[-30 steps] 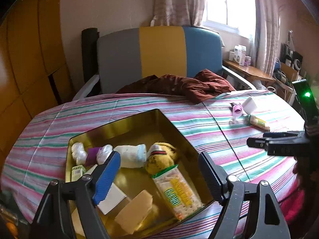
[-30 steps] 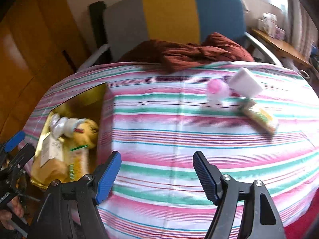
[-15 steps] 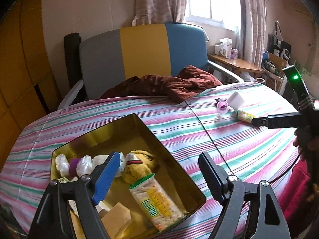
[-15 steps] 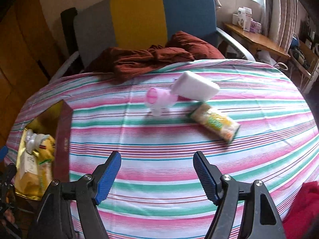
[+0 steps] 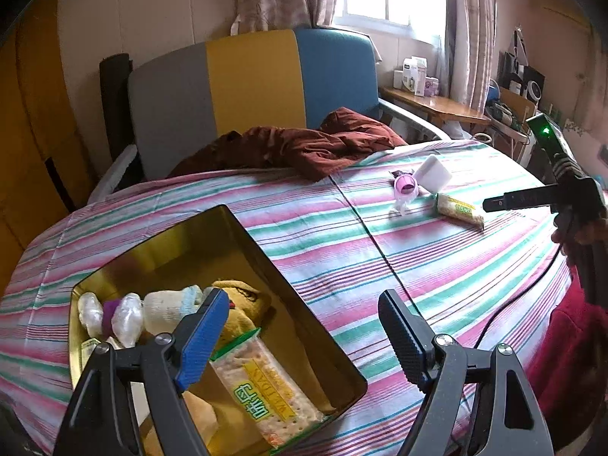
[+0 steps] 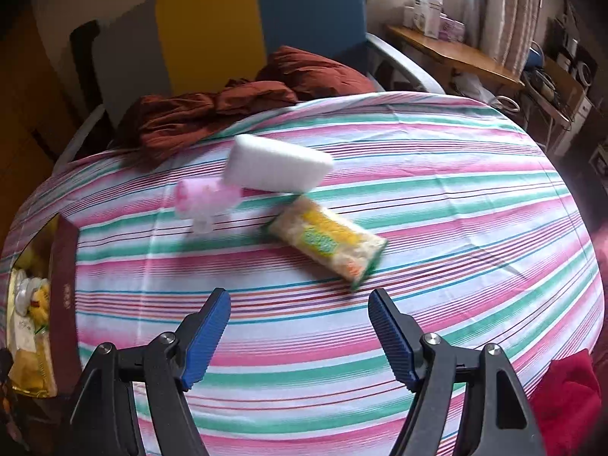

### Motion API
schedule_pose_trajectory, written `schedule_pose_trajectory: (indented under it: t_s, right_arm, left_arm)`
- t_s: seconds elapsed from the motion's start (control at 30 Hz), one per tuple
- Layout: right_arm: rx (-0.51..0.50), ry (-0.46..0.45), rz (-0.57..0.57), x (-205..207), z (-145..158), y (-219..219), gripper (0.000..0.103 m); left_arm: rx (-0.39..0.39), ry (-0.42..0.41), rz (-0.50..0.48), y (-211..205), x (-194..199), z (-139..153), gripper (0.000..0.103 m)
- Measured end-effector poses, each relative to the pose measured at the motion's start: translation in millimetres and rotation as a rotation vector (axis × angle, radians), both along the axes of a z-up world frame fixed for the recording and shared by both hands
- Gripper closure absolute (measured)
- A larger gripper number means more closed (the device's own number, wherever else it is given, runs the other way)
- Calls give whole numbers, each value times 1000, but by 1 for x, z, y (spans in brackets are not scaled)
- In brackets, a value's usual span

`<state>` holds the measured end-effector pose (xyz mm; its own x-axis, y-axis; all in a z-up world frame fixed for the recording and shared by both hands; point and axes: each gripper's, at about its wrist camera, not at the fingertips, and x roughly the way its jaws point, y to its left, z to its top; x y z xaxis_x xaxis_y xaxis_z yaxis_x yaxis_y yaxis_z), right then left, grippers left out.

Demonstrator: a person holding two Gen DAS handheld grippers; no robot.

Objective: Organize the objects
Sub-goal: 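Move both grippers away from the tray toward the remaining items, then grasp the WEIDAN cracker packet with the right gripper while the left grasps the pink hair roller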

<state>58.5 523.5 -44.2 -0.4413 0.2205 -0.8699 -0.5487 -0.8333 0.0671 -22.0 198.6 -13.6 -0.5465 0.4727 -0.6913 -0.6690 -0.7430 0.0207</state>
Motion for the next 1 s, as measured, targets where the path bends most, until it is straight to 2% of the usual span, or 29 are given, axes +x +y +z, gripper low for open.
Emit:
schedule_pose_trajectory:
  t_s: [0.23, 0.73, 0.93, 1.0]
  right_arm:
    - [17, -67, 12, -14, -21, 24, 26]
    - [152, -180, 204, -66, -58, 41, 26]
    - [96, -189, 250, -72, -75, 48, 26]
    - [52, -165, 244, -67, -76, 51, 42]
  left_arm:
    - [-13, -24, -16, 11, -3, -6, 22]
    - [-23, -72, -73, 57, -19, -8, 22]
    - [-27, -97, -101, 86, -31, -7, 22]
    - [-28, -107, -111, 97, -35, -8, 22]
